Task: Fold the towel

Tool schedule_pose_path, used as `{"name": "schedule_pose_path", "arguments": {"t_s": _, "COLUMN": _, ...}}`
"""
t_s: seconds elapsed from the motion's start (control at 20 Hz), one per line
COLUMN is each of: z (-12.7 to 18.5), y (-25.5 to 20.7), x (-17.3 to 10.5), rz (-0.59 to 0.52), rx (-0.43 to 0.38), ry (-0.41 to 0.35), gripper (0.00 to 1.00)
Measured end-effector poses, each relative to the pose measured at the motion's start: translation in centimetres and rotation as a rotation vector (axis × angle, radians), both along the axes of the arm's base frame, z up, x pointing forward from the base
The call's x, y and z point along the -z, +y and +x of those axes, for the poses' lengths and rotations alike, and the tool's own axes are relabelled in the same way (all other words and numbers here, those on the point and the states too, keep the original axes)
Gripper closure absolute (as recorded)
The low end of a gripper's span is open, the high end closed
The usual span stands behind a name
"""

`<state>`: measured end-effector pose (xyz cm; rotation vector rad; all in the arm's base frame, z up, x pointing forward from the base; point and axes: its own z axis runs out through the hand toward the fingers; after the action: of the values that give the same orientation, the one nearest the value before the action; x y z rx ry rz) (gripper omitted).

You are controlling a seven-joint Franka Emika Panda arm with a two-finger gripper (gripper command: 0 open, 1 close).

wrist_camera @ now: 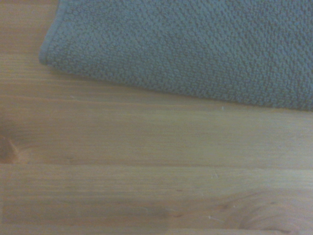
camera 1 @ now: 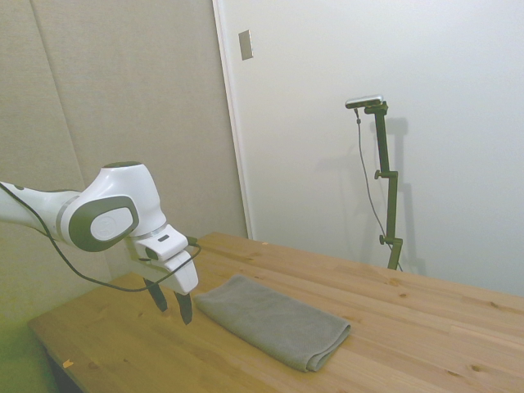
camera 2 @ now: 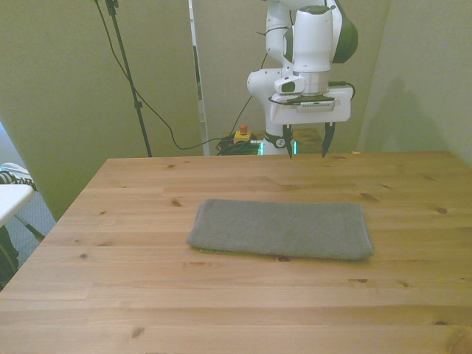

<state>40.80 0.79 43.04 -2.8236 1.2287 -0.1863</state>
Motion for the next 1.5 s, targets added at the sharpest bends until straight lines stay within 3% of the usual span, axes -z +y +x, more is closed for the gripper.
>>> {"name": "schedule_pose_path", "arguments": {"t_s": 0.2, "z": 0.5, "y": -0.2, "x": -0.4, "rz": 0.014, "rx": -0.004, "ry": -0.008, "gripper": 0.0}}
{"name": "schedule_pose_path", "arguments": {"t_s": 0.45, "z": 4.2, "y": 3.6, "x": -1.6, "rz": -0.054, "rx": -0.006, "ry": -0.062, "gripper": 0.0}}
{"name": "schedule_pose_path", "arguments": {"t_s": 0.75, "z": 9.0, "y": 11.1, "x": 0.1, "rz": -0.166, "rx": 0.039, "ry": -0.092, "gripper": 0.0}}
{"name": "schedule_pose_path", "arguments": {"t_s": 0.95, "z": 11.8, "y": 14.7, "x": 0.9, "rz": -0.311, "rx": 0.055, "ry": -0.129, "gripper": 0.0}}
{"name": "schedule_pose_path", "arguments": {"t_s": 1.15, "z": 13.6, "y": 18.7, "x": 3.8, "rz": -0.397, "rx": 0.05, "ry": -0.088, "gripper": 0.0}}
{"name": "schedule_pose_path", "arguments": {"t_s": 1.5, "z": 16.1, "y": 20.1, "x": 6.8, "rz": -0.456, "rx": 0.049, "ry": -0.078, "gripper": 0.0}}
